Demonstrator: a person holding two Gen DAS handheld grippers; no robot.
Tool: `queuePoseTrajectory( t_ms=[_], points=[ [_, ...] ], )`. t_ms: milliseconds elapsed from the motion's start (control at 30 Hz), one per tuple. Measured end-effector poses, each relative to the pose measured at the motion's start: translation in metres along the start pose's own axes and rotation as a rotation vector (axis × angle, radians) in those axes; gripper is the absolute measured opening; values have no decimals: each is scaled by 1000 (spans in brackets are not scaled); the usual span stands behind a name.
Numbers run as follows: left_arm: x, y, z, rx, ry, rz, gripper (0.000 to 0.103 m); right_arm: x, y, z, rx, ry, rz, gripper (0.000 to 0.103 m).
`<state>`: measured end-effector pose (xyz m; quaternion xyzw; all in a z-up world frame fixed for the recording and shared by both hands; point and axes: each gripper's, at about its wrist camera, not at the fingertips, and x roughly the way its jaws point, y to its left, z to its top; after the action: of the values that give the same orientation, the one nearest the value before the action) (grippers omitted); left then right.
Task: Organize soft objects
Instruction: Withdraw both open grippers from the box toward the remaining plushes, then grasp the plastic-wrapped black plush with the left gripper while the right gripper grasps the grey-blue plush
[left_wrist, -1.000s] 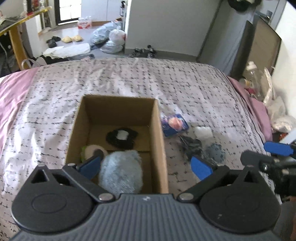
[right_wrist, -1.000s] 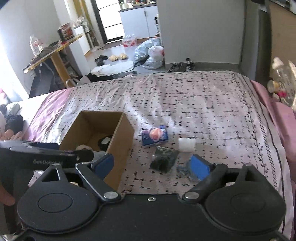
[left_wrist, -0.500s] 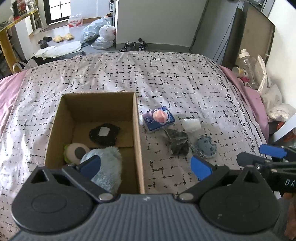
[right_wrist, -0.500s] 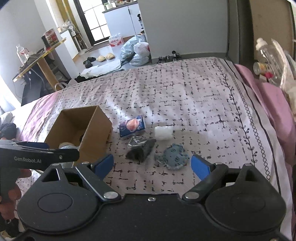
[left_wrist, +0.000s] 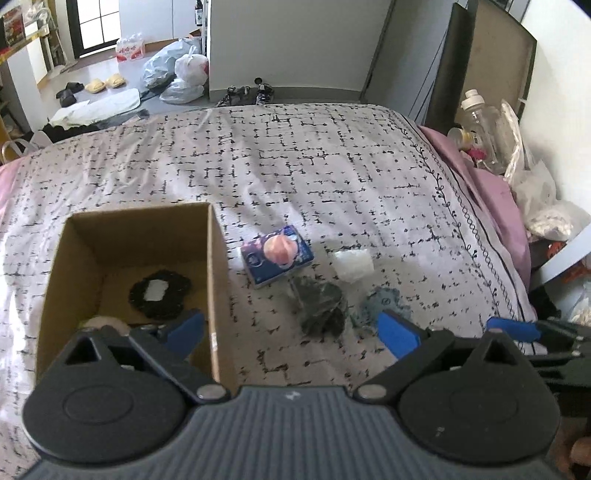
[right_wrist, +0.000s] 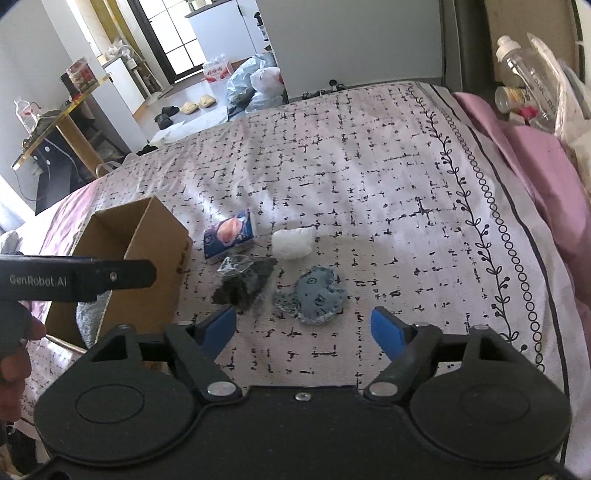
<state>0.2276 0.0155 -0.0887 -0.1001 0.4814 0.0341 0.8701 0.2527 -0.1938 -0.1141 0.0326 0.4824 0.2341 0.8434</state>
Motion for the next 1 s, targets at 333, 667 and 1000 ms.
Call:
queuePoseTrajectory(
  t_ms=[333,667,1000],
  points=[
    [30,-20,12,40,34,15,100,29,-16,4,24,40,7,72],
    [69,-44,19,88,84,16,100,57,-28,3,34,70,6,72],
    [96,-44,6,65,136,72,94,75,-24,-1,-32,101,19,66]
  ],
)
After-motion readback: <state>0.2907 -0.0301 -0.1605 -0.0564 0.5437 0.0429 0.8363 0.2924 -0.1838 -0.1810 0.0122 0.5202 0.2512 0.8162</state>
